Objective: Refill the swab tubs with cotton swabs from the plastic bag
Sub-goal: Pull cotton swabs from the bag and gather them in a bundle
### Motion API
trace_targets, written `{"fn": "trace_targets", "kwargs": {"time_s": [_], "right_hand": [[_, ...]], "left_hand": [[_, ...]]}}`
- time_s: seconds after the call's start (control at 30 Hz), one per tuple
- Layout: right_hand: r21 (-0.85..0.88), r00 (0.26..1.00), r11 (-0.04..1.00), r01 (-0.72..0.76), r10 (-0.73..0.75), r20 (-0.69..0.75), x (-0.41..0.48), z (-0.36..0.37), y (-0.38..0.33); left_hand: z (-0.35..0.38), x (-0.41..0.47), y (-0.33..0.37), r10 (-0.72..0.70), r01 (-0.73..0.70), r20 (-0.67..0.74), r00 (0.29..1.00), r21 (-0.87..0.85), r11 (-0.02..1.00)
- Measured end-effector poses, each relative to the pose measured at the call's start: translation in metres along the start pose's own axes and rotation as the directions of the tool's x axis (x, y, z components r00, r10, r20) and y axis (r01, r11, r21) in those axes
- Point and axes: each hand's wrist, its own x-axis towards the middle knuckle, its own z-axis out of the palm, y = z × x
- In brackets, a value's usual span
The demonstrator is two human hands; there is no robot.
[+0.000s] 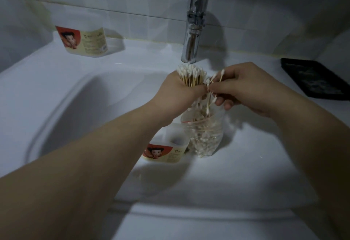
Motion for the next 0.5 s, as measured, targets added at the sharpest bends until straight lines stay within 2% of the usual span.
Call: {"fn": "trace_targets", "kwargs": {"time_s": [0.17,0.5], "right_hand": [[0.027,1.0,1.0,-0.008,0.007,0.009,-0.0002,0.001,0.0012],[0.099,1.0,0.995,0.003,-0.005,0.022,0.002,0.0037,0.0066]], "left_hand": [[0.0012,-0.0006,-0.002,0.013,-0.01,0.081,0.997,-0.036,0.999],[0.002,-0.003,-0.0036,0.023,-0.024,0.076,0.997,0.014,1.0]]}}
